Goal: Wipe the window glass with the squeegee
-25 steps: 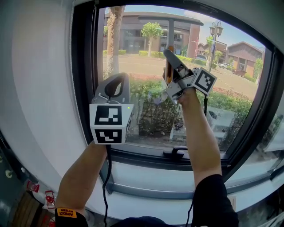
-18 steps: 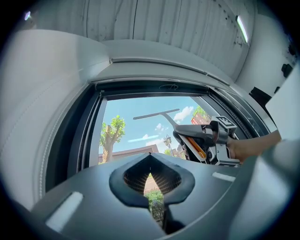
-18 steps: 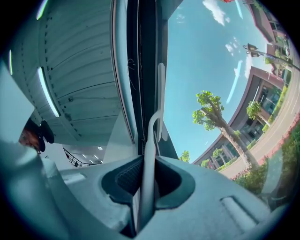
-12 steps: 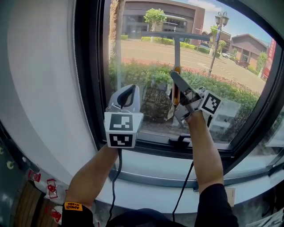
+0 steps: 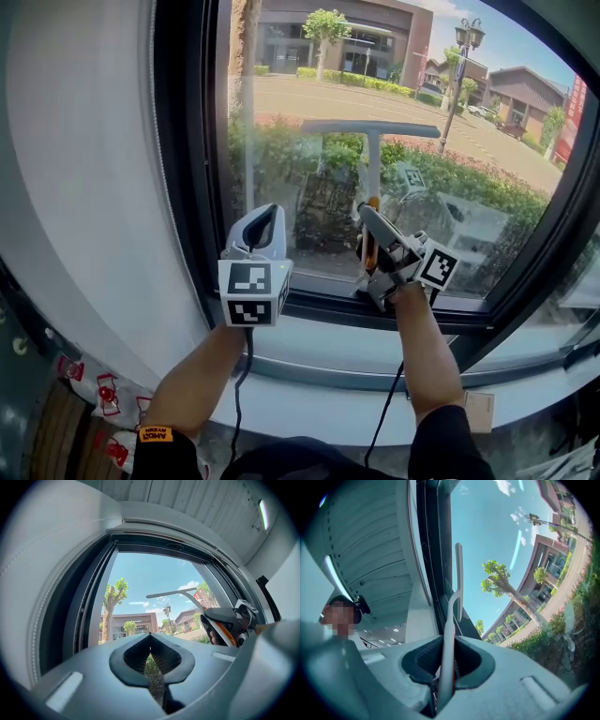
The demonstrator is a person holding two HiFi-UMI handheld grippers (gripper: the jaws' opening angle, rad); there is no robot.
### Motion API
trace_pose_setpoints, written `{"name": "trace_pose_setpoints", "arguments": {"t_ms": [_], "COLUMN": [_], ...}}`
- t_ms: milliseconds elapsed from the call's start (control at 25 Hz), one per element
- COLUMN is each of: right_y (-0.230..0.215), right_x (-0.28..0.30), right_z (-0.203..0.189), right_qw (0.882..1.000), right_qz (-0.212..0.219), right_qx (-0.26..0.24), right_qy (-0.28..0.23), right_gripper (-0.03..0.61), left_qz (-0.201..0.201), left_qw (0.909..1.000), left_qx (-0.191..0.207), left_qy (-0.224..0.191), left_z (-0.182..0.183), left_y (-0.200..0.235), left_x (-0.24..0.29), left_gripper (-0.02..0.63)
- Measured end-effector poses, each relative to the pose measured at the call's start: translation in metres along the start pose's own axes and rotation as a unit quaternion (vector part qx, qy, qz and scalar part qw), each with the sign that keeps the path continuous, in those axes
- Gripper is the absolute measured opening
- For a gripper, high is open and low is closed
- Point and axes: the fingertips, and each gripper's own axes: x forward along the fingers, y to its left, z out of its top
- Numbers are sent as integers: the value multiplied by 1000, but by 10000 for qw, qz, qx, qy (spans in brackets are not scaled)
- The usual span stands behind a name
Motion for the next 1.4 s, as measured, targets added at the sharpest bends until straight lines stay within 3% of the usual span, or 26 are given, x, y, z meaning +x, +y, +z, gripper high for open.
{"name": "trace_pose_setpoints", "arguments": {"t_ms": [360, 680, 1120, 1400], "right_y": [-6, 16, 54, 65], "right_x": [-12, -8, 23, 37], "right_z": [-9, 0, 145, 220], "right_qw": [9999, 9992, 9929, 9898], "right_qz": [-24, 276, 659, 742], "right_qx": [50, -221, -991, -1108], "right_qy": [146, 185, -80, -506], "right_gripper": [44, 44, 44, 44], "left_qz": [-16, -1, 99, 218], "left_qw": [9997, 9999, 9959, 9871], "left_qx": [178, 104, 545, 822], "left_qy": [157, 124, -716, -1354], "left_z": [-16, -27, 83, 162], "left_y": [-7, -6, -49, -61], "left_x": [4, 0, 19, 20], "left_gripper": [17, 18, 18, 18]}}
